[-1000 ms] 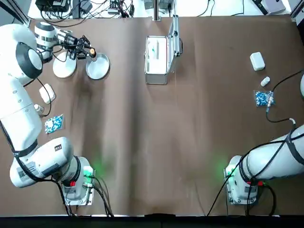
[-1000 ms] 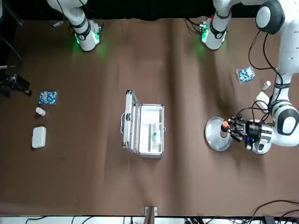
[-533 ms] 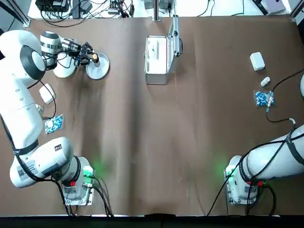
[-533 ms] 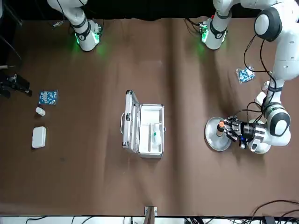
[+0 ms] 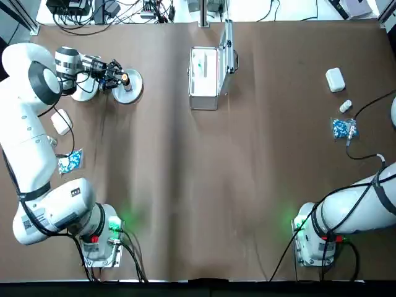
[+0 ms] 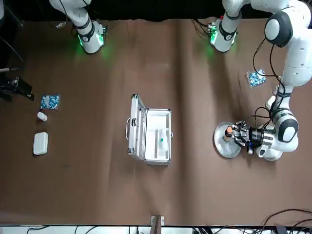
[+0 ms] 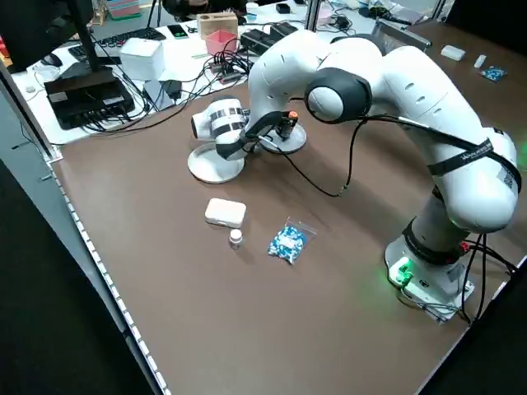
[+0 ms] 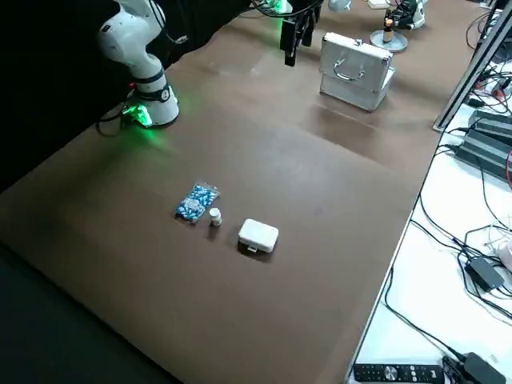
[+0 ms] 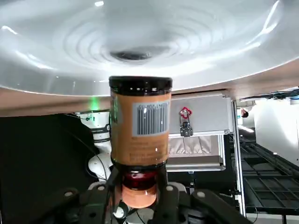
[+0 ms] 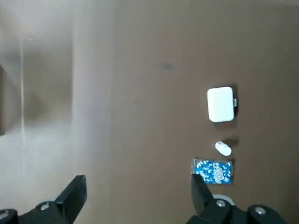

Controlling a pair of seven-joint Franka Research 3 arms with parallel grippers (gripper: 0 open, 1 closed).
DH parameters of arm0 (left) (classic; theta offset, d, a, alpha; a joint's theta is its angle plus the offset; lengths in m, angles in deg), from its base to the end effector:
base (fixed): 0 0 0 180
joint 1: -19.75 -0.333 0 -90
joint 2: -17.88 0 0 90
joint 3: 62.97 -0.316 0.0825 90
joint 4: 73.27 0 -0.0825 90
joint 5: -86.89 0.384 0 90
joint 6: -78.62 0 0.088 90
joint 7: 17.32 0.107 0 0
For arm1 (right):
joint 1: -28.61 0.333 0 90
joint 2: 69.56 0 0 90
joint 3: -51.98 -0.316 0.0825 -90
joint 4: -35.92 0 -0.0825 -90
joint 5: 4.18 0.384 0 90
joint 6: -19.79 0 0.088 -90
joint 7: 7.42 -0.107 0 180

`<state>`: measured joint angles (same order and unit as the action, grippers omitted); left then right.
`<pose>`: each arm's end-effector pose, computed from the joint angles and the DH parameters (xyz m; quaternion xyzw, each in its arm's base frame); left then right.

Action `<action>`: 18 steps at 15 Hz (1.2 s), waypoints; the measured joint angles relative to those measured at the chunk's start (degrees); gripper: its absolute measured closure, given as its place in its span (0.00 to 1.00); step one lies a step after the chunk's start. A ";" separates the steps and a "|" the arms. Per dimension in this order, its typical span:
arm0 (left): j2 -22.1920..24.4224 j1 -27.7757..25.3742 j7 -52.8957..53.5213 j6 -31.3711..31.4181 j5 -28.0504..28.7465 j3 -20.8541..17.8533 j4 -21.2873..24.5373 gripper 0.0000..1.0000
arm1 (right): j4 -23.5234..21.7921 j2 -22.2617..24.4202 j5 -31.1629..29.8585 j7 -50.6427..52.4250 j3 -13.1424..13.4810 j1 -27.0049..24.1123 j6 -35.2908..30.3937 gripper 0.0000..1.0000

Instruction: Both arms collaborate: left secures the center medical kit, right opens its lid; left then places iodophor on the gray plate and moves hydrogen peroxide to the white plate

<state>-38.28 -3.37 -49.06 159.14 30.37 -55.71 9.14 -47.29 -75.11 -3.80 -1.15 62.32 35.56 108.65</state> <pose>0.6273 0.0871 0.1255 0.6164 0.4421 -0.4847 0.4355 0.5819 -0.0282 0.6243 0.9997 0.0256 0.0012 0.0055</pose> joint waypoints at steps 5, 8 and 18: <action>-0.15 -0.92 0.01 0.00 0.00 -0.04 0.00 0.67 | 0.00 0.00 0.00 0.00 0.00 0.07 -0.01 0.01; -0.43 -1.06 0.04 0.00 0.00 -0.04 0.00 0.63 | 0.00 0.00 0.00 0.00 0.00 0.07 -0.01 0.01; 2.91 -0.79 -0.61 -0.23 3.93 0.39 -3.14 0.00 | 0.00 0.00 0.00 0.00 0.00 0.08 -0.01 0.01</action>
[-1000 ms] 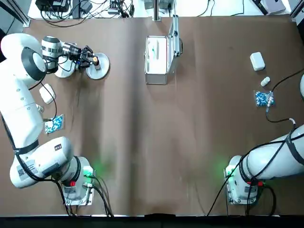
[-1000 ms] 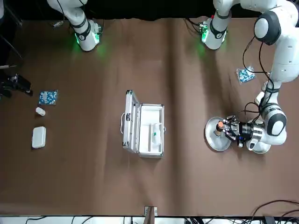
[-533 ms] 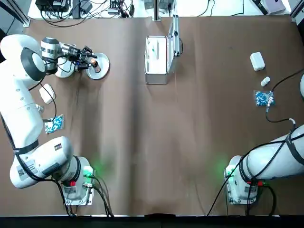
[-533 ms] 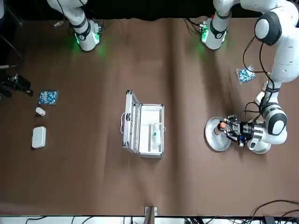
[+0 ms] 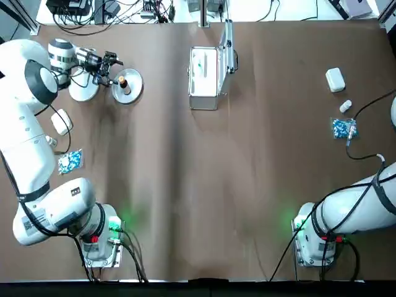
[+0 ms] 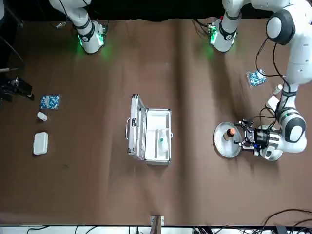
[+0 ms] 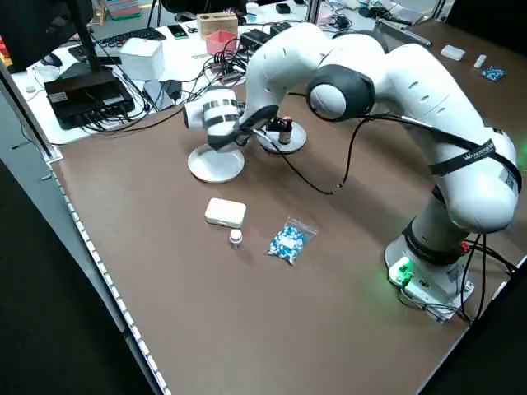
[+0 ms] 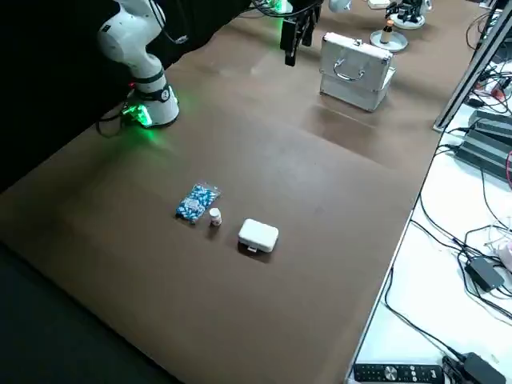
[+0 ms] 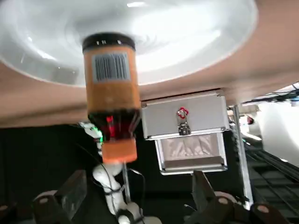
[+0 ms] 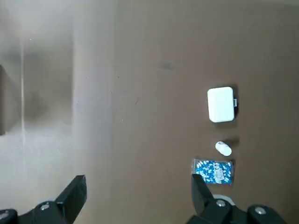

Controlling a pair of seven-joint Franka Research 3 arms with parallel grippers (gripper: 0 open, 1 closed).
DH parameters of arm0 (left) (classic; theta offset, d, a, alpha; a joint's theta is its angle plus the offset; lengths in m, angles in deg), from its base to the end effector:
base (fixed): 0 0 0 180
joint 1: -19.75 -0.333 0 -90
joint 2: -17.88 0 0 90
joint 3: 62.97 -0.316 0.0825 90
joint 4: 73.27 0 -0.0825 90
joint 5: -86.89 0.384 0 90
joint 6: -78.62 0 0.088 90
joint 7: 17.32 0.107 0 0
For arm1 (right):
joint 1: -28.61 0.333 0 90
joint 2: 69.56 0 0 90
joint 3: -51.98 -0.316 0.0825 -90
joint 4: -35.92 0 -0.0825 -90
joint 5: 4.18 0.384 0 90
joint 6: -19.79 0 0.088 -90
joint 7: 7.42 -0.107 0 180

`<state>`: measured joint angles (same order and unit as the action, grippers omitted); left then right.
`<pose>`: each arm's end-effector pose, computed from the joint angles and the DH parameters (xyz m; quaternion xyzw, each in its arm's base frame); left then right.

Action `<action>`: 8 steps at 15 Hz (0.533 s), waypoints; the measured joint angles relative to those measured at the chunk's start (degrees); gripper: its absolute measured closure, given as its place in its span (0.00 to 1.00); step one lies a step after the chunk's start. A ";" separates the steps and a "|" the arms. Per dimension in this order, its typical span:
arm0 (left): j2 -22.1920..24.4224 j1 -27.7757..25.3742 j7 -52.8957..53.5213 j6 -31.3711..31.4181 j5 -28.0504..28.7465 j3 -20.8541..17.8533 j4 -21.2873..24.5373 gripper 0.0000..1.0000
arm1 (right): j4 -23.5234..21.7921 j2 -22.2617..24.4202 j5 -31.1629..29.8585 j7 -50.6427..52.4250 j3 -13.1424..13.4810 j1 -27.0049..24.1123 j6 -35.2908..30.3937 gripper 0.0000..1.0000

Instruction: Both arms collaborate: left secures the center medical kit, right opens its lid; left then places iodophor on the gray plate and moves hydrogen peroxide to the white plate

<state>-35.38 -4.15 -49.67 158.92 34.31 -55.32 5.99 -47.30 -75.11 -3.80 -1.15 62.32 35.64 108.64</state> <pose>0.6447 0.1056 0.1708 0.6590 0.4335 -0.4494 0.4192 0.5819 -0.0274 0.6242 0.9996 0.0263 0.0010 0.0055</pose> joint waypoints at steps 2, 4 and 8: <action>2.29 0.31 -1.33 -0.18 2.58 0.51 -1.56 0.00 | 0.00 0.00 0.00 0.00 0.00 0.01 0.00 0.01; 4.26 1.71 -2.29 -0.53 5.58 0.93 -2.30 0.00 | 0.00 0.00 0.00 0.00 0.00 0.10 0.00 0.01; 7.74 7.86 -10.79 -0.42 8.21 0.92 -3.26 0.00 | 0.00 0.00 0.00 0.00 -0.01 0.25 0.00 0.01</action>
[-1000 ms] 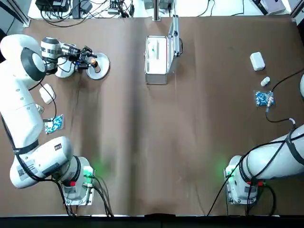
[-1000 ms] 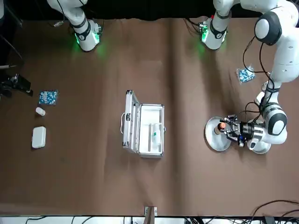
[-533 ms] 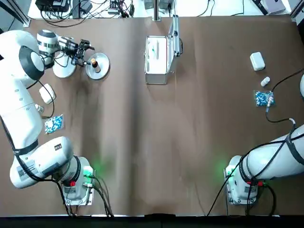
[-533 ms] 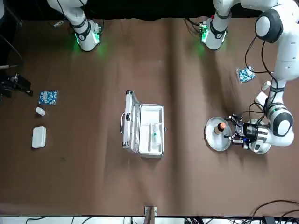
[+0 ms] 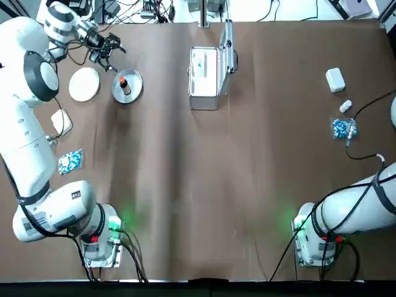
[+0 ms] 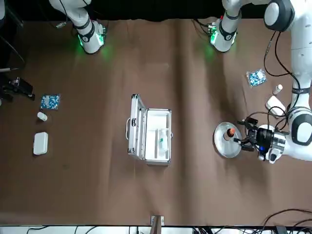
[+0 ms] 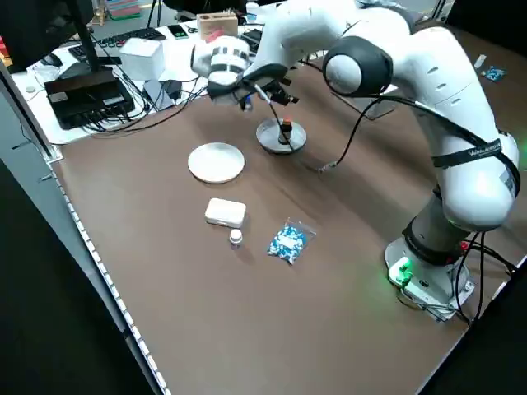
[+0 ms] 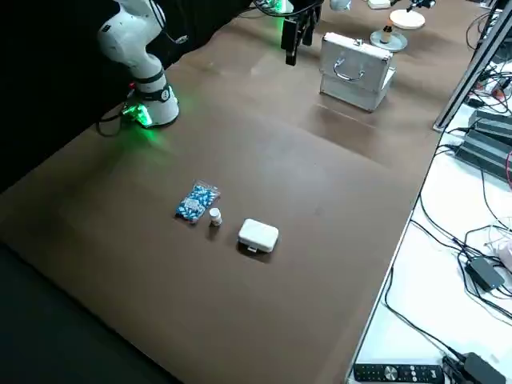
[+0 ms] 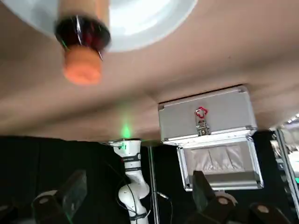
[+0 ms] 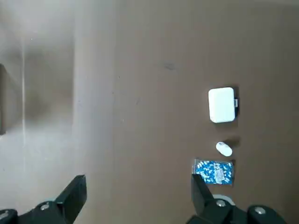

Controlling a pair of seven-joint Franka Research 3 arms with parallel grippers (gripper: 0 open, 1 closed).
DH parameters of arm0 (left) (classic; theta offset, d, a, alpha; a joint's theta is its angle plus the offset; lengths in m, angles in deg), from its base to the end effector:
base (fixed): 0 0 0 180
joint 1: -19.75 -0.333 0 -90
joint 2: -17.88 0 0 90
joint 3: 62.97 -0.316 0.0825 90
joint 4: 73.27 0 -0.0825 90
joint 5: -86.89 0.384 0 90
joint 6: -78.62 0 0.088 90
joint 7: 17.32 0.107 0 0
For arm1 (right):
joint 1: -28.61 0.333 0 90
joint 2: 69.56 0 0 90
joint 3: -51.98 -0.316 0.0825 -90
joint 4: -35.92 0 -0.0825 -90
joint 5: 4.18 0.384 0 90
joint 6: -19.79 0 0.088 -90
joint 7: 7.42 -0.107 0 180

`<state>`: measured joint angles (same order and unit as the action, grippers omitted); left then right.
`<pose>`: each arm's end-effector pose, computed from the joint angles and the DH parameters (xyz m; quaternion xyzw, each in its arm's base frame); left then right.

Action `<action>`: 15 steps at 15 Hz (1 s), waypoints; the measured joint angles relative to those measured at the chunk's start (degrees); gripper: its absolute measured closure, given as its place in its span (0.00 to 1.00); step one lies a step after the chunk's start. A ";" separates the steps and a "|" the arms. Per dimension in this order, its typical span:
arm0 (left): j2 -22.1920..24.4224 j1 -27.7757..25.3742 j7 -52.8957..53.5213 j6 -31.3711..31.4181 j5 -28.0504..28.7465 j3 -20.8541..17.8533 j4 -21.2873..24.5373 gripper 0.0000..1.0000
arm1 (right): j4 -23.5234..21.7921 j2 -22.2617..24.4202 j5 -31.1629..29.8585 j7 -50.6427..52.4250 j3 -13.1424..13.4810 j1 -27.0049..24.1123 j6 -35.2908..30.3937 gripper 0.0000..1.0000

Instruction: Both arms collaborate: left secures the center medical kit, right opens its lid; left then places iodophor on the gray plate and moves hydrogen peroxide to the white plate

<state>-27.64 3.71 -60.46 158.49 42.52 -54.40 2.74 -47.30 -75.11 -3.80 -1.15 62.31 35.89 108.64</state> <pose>0.6726 0.0255 0.2691 0.7330 0.4243 -0.4352 0.3054 0.5820 -0.0247 0.6242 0.9996 0.0286 0.0010 0.0055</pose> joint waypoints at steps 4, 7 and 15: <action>3.48 4.54 -4.82 0.54 1.72 0.01 -0.89 0.00 | 0.00 0.00 0.00 0.00 0.00 0.01 0.00 0.01; 5.26 5.85 -4.86 1.97 4.52 0.15 -1.03 0.00 | -0.01 0.00 0.00 0.00 0.00 0.01 0.00 0.01; 12.64 17.28 -5.64 7.35 13.78 0.52 -1.21 0.00 | -0.02 0.00 0.00 -0.01 0.00 0.05 -0.01 0.01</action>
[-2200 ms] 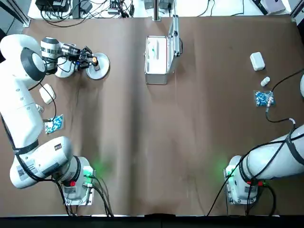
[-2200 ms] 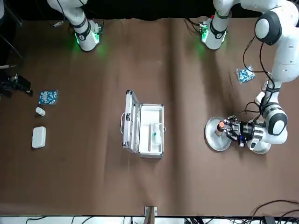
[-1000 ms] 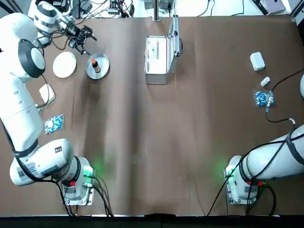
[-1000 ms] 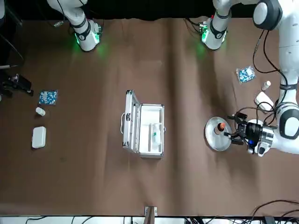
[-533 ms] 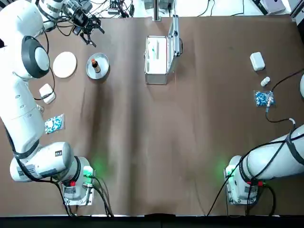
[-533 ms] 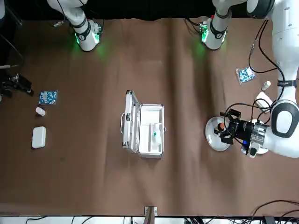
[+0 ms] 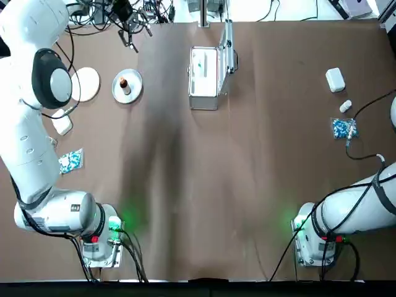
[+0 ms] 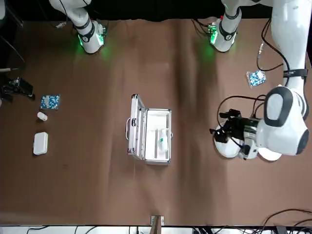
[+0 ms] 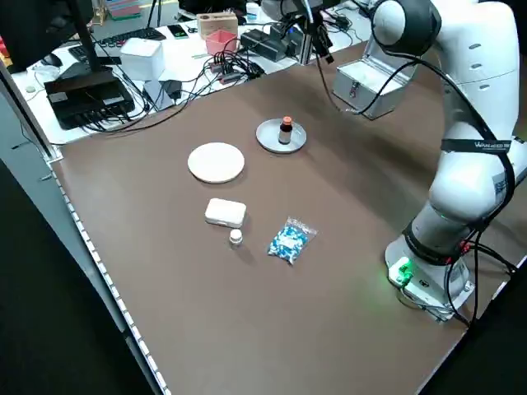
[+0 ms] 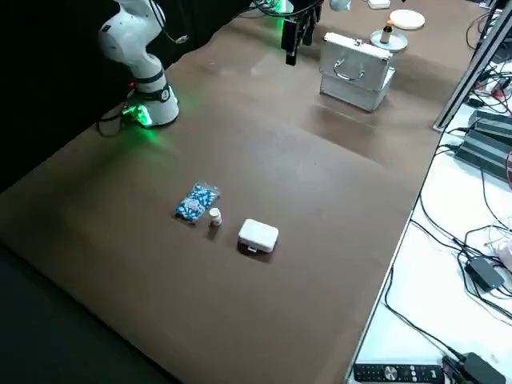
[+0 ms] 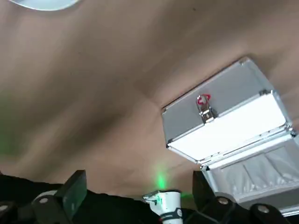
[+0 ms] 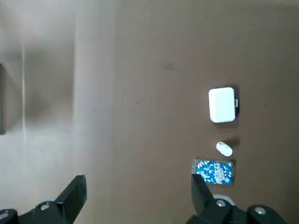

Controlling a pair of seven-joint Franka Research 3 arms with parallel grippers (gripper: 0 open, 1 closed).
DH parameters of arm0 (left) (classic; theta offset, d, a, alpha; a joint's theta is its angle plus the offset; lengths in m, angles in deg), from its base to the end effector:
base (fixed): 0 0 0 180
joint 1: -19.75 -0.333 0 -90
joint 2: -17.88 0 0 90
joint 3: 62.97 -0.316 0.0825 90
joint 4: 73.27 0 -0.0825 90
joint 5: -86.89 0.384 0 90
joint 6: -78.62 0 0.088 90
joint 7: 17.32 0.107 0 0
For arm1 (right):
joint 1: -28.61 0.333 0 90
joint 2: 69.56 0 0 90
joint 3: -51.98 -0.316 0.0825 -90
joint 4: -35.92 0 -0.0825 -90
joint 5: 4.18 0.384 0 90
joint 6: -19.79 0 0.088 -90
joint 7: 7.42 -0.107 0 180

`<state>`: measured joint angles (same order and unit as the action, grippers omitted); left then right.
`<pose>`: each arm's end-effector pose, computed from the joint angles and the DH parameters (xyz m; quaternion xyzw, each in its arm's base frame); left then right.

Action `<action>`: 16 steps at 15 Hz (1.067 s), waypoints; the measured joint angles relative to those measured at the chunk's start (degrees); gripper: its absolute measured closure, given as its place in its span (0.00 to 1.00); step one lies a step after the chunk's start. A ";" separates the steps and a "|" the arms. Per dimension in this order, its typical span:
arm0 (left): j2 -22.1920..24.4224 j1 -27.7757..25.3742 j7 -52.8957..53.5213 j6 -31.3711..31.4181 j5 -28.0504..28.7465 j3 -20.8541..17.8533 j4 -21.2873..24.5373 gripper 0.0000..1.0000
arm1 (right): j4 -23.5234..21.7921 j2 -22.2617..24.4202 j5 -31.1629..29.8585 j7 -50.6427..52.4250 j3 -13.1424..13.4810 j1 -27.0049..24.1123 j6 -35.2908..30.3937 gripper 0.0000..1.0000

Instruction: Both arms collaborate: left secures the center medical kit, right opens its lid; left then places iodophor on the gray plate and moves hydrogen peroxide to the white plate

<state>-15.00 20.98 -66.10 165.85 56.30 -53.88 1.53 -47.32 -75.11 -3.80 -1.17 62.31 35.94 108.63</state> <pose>0.6652 -0.1549 0.4078 0.8724 0.3445 -0.2945 0.1829 0.5820 -0.0242 0.6241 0.9996 0.0289 0.0008 0.0054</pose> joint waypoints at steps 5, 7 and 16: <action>1.88 9.18 -0.91 5.35 6.76 0.38 0.00 0.00 | -0.02 0.00 0.00 0.00 0.00 0.02 0.00 0.01; 2.09 12.39 -1.04 7.66 8.64 0.39 0.00 0.00 | -0.02 0.00 0.00 0.00 0.00 0.02 0.00 0.01; 1.17 20.63 2.86 21.04 19.54 0.98 0.70 0.00 | -0.02 0.00 0.00 -0.02 0.00 0.03 0.00 0.01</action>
<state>-13.82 41.61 -63.25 186.89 75.84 -52.90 2.23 -47.34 -75.11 -3.80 -1.19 62.31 35.97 108.63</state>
